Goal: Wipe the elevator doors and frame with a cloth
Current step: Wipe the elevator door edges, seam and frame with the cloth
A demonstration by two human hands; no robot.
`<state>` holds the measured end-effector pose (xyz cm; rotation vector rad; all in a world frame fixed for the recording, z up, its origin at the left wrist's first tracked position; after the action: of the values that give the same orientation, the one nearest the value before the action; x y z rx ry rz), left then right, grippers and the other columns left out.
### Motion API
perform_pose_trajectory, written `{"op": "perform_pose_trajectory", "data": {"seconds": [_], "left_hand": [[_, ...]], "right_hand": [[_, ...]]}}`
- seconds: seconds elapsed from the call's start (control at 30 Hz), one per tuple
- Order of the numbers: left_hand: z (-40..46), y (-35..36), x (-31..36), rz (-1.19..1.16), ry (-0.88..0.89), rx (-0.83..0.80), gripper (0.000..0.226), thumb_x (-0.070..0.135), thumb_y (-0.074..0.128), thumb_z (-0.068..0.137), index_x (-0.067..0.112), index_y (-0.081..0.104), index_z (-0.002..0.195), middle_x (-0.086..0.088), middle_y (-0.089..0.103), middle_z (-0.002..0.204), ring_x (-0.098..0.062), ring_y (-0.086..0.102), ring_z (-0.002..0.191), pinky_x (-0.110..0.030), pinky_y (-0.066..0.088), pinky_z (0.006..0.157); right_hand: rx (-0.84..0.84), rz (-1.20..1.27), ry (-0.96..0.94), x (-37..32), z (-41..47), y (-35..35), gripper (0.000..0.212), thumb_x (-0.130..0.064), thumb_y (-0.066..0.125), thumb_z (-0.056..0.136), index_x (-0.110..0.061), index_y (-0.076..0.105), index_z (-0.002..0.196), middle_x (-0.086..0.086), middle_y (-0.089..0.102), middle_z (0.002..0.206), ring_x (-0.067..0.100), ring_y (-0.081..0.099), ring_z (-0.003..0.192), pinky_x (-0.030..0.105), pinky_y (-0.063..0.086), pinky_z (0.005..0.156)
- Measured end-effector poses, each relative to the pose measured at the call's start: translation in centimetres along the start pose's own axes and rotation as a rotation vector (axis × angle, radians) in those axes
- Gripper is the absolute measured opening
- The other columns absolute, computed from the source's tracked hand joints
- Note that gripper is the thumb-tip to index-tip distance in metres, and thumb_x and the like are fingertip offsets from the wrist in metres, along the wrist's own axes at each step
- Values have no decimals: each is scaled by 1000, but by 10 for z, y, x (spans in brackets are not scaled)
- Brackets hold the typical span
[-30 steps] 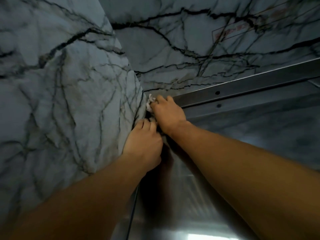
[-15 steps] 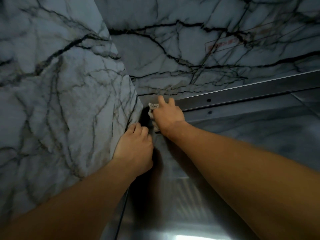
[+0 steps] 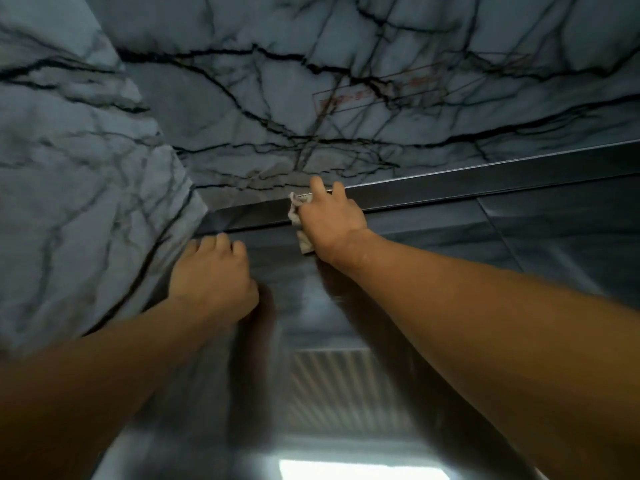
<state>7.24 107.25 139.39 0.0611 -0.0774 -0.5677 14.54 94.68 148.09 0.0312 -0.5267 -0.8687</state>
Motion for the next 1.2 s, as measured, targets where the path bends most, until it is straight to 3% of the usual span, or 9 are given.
{"op": "perform_pose_trajectory", "data": {"seconds": [0.23, 0.37, 0.5, 0.67, 0.97, 1.2], "left_hand": [[30, -49, 114, -310, -45, 17, 51, 44, 47, 86, 12, 46, 125, -13, 47, 127, -32, 45, 120, -45, 44, 86], [44, -75, 159, -388, -56, 47, 52, 45, 48, 84, 12, 48, 125, -13, 49, 127, -33, 45, 121, -45, 43, 87], [47, -94, 212, -433, -29, 38, 52, 45, 46, 84, 12, 48, 125, -13, 49, 126, -33, 46, 120, -44, 43, 85], [48, -119, 264, -445, 20, 32, 52, 41, 48, 84, 12, 48, 126, -12, 48, 125, -32, 46, 120, -43, 42, 83], [44, -166, 373, -556, 51, 56, 49, 40, 45, 86, 11, 48, 126, -15, 49, 127, -33, 47, 117, -45, 42, 85], [42, -196, 434, -598, 56, 99, 61, 49, 40, 82, 11, 46, 128, -18, 49, 129, -37, 47, 118, -50, 42, 87]], "right_hand": [[-11, -20, 23, 83, -33, -20, 34, -29, 60, 91, -21, 56, 123, 10, 25, 142, 38, 33, 123, 43, 45, 85], [-29, -47, 16, 127, -54, -35, 38, -29, 61, 90, -21, 56, 126, 9, 24, 141, 36, 33, 121, 40, 45, 87], [-34, -83, 46, 180, -79, -52, 34, -26, 58, 92, -22, 57, 126, 9, 25, 140, 35, 33, 122, 40, 45, 86], [-46, -104, 68, 238, -105, -71, 32, -26, 59, 90, -23, 59, 122, 8, 28, 135, 33, 34, 119, 36, 39, 73], [-64, -229, 87, 341, -147, -93, 42, -19, 64, 89, -28, 54, 129, 10, 27, 137, 34, 35, 118, 40, 46, 82], [-77, -293, 124, 405, -173, -109, 43, -19, 65, 88, -30, 54, 128, 10, 29, 134, 34, 37, 117, 43, 46, 84]]}}
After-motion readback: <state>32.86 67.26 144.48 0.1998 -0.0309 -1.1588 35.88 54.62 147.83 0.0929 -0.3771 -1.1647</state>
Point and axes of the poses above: each hand's wrist, its own z-axis towards the middle knuckle, its own y-axis out of the palm, x = y × z, the point moved 5 cm from there along z, towards the middle knuckle
